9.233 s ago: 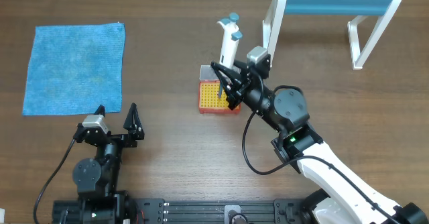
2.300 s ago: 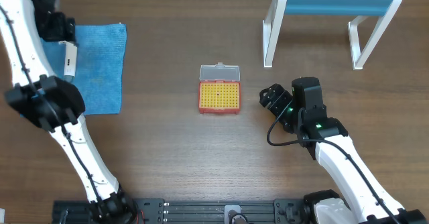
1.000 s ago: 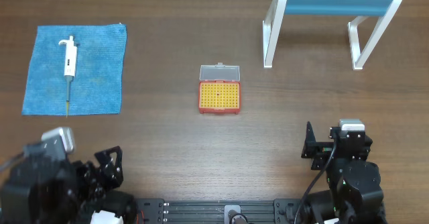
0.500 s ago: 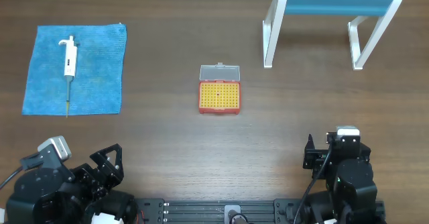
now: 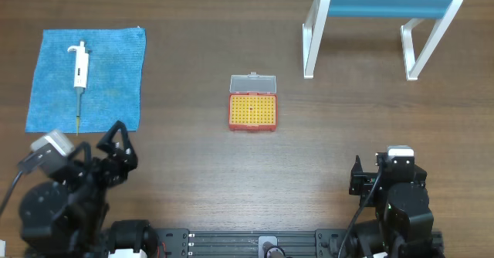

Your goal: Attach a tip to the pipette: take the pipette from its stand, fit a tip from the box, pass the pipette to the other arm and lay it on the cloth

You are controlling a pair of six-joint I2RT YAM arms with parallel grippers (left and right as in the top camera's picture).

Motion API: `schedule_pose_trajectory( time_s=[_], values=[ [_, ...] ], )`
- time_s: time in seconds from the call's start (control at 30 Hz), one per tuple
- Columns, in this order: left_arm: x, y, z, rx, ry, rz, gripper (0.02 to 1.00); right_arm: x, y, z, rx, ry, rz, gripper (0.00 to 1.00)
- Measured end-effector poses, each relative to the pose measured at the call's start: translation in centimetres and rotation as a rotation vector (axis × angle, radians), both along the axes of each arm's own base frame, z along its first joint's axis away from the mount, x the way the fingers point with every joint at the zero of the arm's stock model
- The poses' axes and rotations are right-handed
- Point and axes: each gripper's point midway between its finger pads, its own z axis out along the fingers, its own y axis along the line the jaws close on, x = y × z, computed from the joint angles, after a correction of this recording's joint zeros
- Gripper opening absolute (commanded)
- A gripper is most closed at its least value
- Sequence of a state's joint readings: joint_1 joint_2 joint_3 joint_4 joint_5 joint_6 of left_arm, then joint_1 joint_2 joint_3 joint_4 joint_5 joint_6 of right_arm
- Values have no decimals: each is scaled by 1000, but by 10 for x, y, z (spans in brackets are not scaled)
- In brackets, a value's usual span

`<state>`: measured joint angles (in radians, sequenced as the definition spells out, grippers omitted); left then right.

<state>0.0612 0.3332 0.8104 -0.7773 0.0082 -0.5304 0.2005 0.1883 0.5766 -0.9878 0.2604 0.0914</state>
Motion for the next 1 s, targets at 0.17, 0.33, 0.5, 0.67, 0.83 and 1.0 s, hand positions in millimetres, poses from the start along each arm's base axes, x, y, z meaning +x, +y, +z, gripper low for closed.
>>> schedule_pose_trajectory(
  time_s=[0.17, 0.33, 0.5, 0.67, 0.83, 1.0],
  values=[
    [30, -2, -10, 255, -316, -54, 930, 0, 0, -1, -1, 1, 0, 906],
    [43, -4, -52, 335, -410, -65, 932, 0, 0, 0, 0, 0, 0, 906],
    [48, -7, -79, 352, -397, -82, 932, 0, 0, 0, 0, 0, 0, 908],
    [52, -13, -117, 341, -287, -130, 934, 0, 0, 0, 0, 0, 0, 906],
    [51, -13, -136, 340, -220, -142, 932, 0, 0, 0, 0, 0, 0, 908],
    [51, -13, -136, 340, -219, -142, 932, 0, 0, 0, 0, 0, 0, 906]
  ],
)
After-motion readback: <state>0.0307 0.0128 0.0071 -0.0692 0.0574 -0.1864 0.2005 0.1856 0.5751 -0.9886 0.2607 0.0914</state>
